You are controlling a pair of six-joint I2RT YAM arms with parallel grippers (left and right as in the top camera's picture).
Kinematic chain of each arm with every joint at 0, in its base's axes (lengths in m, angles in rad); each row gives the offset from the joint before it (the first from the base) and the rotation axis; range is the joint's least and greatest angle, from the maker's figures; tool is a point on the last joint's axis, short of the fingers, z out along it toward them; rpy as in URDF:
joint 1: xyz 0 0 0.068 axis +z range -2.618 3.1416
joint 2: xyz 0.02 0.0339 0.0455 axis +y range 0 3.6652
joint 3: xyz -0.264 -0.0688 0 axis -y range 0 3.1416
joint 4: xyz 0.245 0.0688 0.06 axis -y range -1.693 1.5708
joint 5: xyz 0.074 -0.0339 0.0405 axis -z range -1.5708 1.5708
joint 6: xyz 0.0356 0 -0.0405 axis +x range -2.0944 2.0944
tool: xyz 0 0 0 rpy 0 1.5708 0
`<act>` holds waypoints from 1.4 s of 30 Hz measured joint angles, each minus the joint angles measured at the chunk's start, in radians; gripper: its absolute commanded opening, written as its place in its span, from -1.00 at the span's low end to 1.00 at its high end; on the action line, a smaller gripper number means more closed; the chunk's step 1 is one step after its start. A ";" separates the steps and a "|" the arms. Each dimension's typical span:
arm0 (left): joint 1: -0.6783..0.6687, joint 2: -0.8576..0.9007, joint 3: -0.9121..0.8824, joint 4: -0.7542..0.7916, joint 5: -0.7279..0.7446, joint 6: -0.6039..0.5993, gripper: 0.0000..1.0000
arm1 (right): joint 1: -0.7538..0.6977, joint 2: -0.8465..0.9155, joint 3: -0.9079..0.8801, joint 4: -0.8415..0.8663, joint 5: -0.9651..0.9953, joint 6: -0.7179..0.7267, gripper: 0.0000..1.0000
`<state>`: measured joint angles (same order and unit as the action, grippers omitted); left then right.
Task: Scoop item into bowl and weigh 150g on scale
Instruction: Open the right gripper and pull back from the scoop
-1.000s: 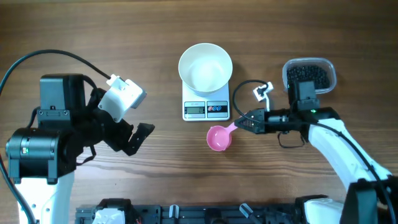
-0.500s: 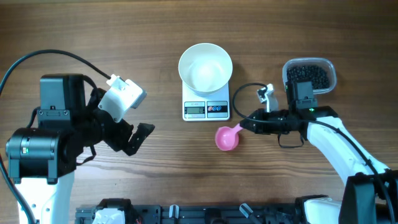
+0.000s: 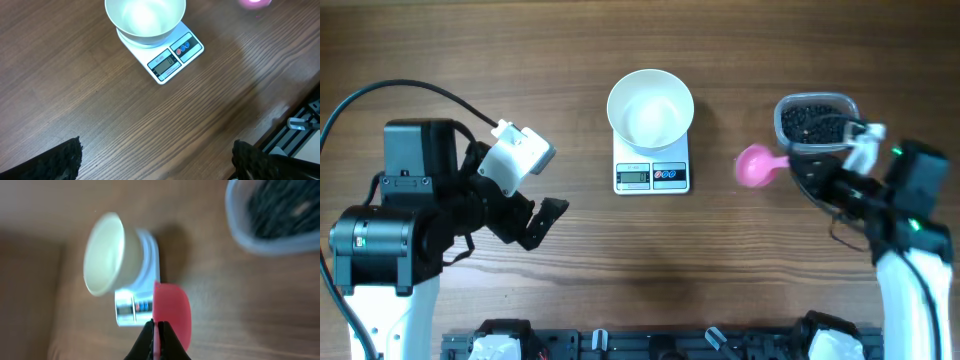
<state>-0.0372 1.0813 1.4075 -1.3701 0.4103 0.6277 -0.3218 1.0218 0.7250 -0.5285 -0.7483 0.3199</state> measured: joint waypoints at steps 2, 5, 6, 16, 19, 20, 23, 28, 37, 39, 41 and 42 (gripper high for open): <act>0.000 0.000 0.000 0.000 0.000 0.000 1.00 | -0.035 -0.076 0.000 -0.014 -0.009 0.032 -0.92; 0.000 0.000 0.000 0.001 0.000 0.000 1.00 | -0.074 -0.206 0.000 -0.064 0.006 0.105 -0.91; 0.000 0.000 0.000 0.001 0.000 0.000 1.00 | -0.082 -0.242 0.000 -0.080 0.027 0.123 -0.91; 0.000 0.000 0.000 0.000 0.000 0.000 1.00 | -0.088 -0.478 -0.154 -0.130 0.208 0.283 -0.92; 0.000 0.000 0.000 0.000 0.000 0.000 1.00 | -0.088 -0.472 -0.304 -0.034 0.166 0.313 -0.91; 0.000 0.000 0.000 0.000 0.000 0.000 1.00 | -0.088 -0.470 -0.351 0.019 0.150 0.334 -0.91; 0.000 0.000 0.000 0.000 0.000 0.000 1.00 | -0.089 -0.468 -0.465 0.235 0.109 0.407 -0.91; 0.000 0.000 0.000 0.000 0.000 0.000 1.00 | -0.088 -0.462 -0.580 0.428 0.046 0.552 -0.91; 0.000 0.000 0.000 0.000 0.000 0.000 1.00 | -0.088 -0.410 -0.618 0.473 0.016 0.671 -0.92; 0.000 0.000 0.000 0.000 0.000 0.000 1.00 | -0.086 -0.384 -0.618 0.498 0.024 0.681 -0.91; 0.000 0.000 0.000 0.000 0.000 0.000 1.00 | -0.068 -0.346 -0.619 0.534 0.054 0.689 -0.88; 0.000 0.000 0.000 0.000 0.000 0.000 1.00 | -0.057 -0.328 -0.619 0.559 0.071 0.690 -0.87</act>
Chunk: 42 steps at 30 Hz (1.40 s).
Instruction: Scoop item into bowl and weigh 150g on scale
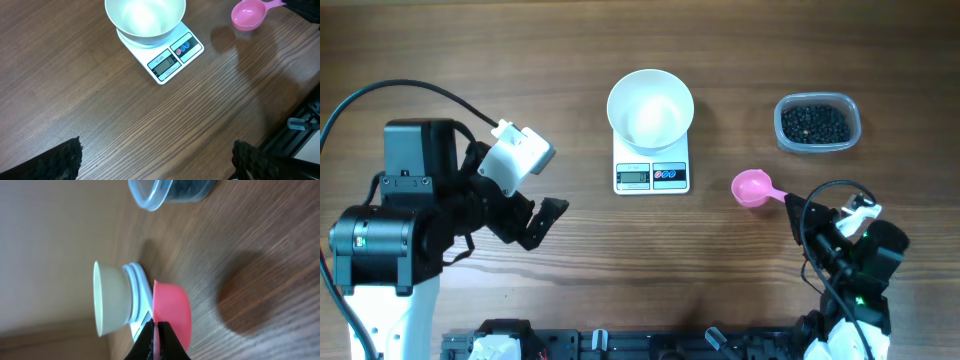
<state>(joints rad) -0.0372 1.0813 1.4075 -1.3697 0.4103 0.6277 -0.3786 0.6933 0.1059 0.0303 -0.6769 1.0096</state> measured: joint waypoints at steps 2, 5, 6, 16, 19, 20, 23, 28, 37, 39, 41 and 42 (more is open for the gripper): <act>0.000 0.000 0.000 0.000 0.000 0.000 1.00 | 0.034 0.051 -0.001 0.070 0.048 0.005 -0.87; 0.000 0.000 0.000 0.000 0.000 0.000 1.00 | 0.082 0.142 -0.002 0.196 0.099 0.016 -0.83; 0.000 0.000 0.000 0.000 0.000 0.000 1.00 | 0.095 0.171 -0.002 0.231 0.105 0.020 -0.82; 0.000 0.000 0.000 0.000 0.000 0.000 1.00 | 0.188 0.497 -0.001 0.468 0.111 0.105 -0.75; 0.000 0.000 0.000 0.000 0.000 0.000 1.00 | 0.188 0.529 -0.001 0.482 0.109 0.090 -0.57; 0.000 0.000 0.000 0.000 0.000 0.000 1.00 | 0.188 0.530 -0.001 0.482 0.109 0.083 -0.54; 0.000 0.000 0.000 0.000 0.000 0.000 1.00 | 0.188 0.531 -0.001 0.483 0.109 0.047 -0.47; 0.000 0.000 0.000 0.000 0.000 0.000 1.00 | 0.188 0.532 -0.001 0.483 0.109 -0.013 -0.23; 0.000 0.000 0.000 0.000 0.000 0.000 1.00 | 0.188 0.532 -0.001 0.481 0.051 -0.135 1.00; 0.000 0.000 0.000 0.000 0.000 0.000 1.00 | 0.188 0.531 -0.001 0.481 0.030 -0.154 0.99; 0.000 0.000 0.000 0.000 0.000 0.000 1.00 | 0.188 0.532 -0.001 0.481 0.011 -0.175 1.00; 0.000 0.000 0.000 0.000 0.000 0.000 1.00 | 0.188 0.532 -0.001 0.481 0.003 -0.179 0.99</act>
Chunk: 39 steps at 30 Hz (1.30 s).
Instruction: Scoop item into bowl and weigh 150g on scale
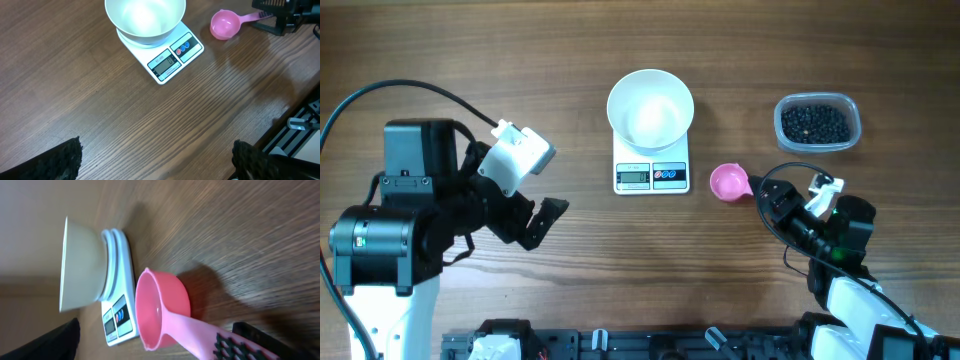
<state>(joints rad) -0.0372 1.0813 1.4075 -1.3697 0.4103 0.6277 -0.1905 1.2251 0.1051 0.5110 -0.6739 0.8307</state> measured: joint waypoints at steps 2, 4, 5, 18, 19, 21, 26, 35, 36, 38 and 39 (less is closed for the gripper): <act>0.000 0.000 0.000 0.000 0.000 0.000 1.00 | 0.000 0.000 0.000 0.000 -0.026 -0.003 1.00; 0.000 0.000 0.000 0.000 0.000 0.000 1.00 | 0.000 0.000 0.000 0.000 -0.056 -0.003 0.99; 0.000 0.000 0.000 0.000 0.000 0.000 1.00 | 0.000 0.000 0.000 0.000 -0.068 -0.003 0.99; 0.000 0.000 0.000 0.000 0.000 0.000 1.00 | 0.000 0.000 0.000 -0.090 -0.127 -0.029 0.99; 0.000 0.000 0.000 0.000 0.000 0.000 1.00 | 0.000 0.000 0.000 -0.124 -0.127 -0.056 0.99; 0.000 0.000 0.000 0.000 0.000 0.000 1.00 | 0.000 0.000 0.000 -0.170 -0.129 -0.107 0.99; 0.000 0.000 0.000 0.000 0.000 0.000 1.00 | 0.000 -0.010 0.013 -0.241 -0.139 -0.210 0.99; 0.000 0.000 0.000 0.000 0.000 0.000 1.00 | 0.000 -0.029 0.091 -0.488 -0.145 -0.291 1.00; 0.000 0.000 0.000 0.000 0.000 0.000 1.00 | 0.000 -0.032 0.101 -0.520 -0.145 -0.295 0.99; 0.000 0.000 0.000 0.000 0.000 0.000 1.00 | -0.003 -0.036 0.120 -0.584 -0.145 -0.298 0.99; 0.000 0.000 0.000 0.000 0.000 0.000 1.00 | -0.010 -0.042 0.143 -0.669 -0.135 -0.303 1.00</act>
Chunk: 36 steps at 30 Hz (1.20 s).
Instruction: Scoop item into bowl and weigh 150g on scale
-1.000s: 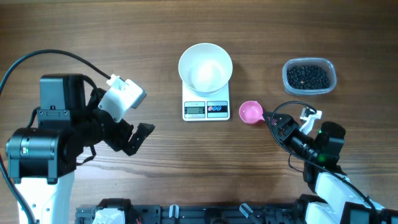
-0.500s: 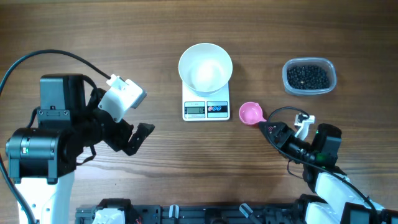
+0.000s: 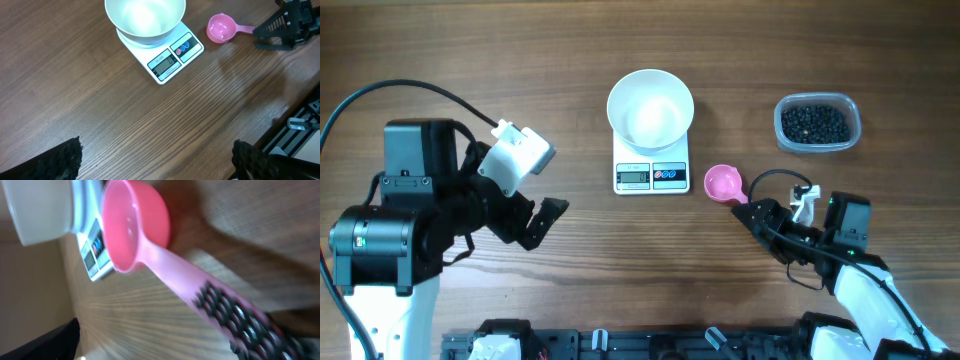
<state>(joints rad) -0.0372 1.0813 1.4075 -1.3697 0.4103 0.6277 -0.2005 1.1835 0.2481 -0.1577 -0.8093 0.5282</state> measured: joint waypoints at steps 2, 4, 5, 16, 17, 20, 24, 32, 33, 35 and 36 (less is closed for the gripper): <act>0.000 0.000 0.000 0.000 0.000 0.000 1.00 | -0.010 -0.006 0.040 -0.134 0.026 -0.009 0.99; 0.000 0.000 0.000 0.000 0.000 0.000 1.00 | -0.013 -0.006 0.076 -0.213 0.072 -0.011 1.00; 0.000 0.000 0.000 0.000 0.000 0.000 1.00 | -0.013 -0.006 0.081 -0.220 0.084 -0.011 1.00; 0.000 0.000 0.000 0.000 0.000 0.000 1.00 | -0.013 -0.005 0.083 -0.034 0.261 -0.026 1.00; 0.000 0.000 0.000 0.000 0.000 0.000 1.00 | -0.014 -0.005 0.074 -0.009 0.261 -0.031 1.00; 0.000 0.000 0.000 0.000 0.000 0.000 1.00 | -0.016 -0.004 0.046 0.059 0.241 -0.048 1.00; 0.000 0.000 0.000 0.000 0.000 0.000 1.00 | -0.021 0.015 -0.006 0.186 0.176 -0.056 0.88; 0.000 0.000 0.000 0.000 0.000 0.000 1.00 | -0.021 0.035 -0.042 0.179 0.025 0.000 0.73; 0.000 0.000 0.000 0.000 0.000 0.000 1.00 | -0.021 0.035 -0.047 0.179 0.016 0.009 0.71; 0.000 0.000 0.000 0.000 0.000 0.000 1.00 | -0.021 0.035 -0.053 0.179 0.003 0.021 0.67; 0.000 0.000 0.000 0.000 0.000 0.000 1.00 | -0.021 0.035 -0.056 0.181 0.000 0.027 0.63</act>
<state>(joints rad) -0.0372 1.0813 1.4075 -1.3697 0.4103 0.6277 -0.2214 1.2186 0.1917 0.0235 -0.8093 0.5549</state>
